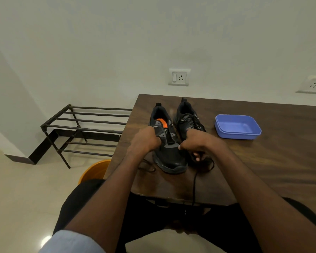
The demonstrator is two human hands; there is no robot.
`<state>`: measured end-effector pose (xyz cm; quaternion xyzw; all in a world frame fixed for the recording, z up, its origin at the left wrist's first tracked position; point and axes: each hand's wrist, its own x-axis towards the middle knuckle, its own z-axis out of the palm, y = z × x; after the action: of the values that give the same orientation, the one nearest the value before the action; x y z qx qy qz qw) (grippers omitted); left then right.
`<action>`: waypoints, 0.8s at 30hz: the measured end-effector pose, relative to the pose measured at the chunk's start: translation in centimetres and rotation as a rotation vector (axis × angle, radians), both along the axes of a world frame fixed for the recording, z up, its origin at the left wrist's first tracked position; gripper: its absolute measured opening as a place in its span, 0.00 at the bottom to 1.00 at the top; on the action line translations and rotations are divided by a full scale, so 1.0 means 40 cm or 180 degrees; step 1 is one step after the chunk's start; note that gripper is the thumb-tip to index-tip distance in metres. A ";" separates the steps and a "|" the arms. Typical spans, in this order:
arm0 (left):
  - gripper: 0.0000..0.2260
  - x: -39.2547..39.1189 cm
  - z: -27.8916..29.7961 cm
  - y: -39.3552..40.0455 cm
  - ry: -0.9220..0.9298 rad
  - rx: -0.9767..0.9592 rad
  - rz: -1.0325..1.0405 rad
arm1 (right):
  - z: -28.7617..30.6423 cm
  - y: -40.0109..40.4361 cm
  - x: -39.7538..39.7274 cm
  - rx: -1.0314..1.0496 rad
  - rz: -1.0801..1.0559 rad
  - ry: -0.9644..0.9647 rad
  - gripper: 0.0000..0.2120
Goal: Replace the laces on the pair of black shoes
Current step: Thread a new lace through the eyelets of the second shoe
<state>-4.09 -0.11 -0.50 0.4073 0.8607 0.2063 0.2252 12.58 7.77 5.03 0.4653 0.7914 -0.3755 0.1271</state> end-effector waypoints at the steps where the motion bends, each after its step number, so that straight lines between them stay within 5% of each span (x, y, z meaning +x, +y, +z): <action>1: 0.05 0.001 0.021 -0.001 -0.0304 -0.0041 0.0013 | 0.004 0.006 0.004 -0.0084 -0.0039 0.0145 0.09; 4: 0.09 0.016 0.127 -0.030 -0.1309 0.0313 0.0197 | 0.031 0.005 0.005 -0.0470 -0.0187 0.1112 0.15; 7: 0.11 0.019 0.215 -0.067 -0.1798 0.1379 -0.0060 | 0.081 -0.021 0.001 -0.0478 -0.0174 0.2137 0.16; 13: 0.10 0.046 0.326 -0.100 -0.1561 0.2882 -0.0507 | 0.148 -0.054 0.009 -0.0210 -0.0104 0.3487 0.13; 19: 0.08 0.071 0.352 -0.104 -0.1275 0.3436 -0.0400 | 0.167 -0.047 0.019 0.0414 -0.0214 0.3872 0.12; 24: 0.07 0.059 0.320 -0.110 -0.1944 0.3608 -0.0055 | 0.080 0.013 0.005 0.1203 -0.0146 0.3103 0.23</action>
<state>-1.75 -4.51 12.30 0.3929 0.5120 0.7340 0.2116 12.78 8.27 8.24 0.2685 0.8023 -0.4018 -0.3504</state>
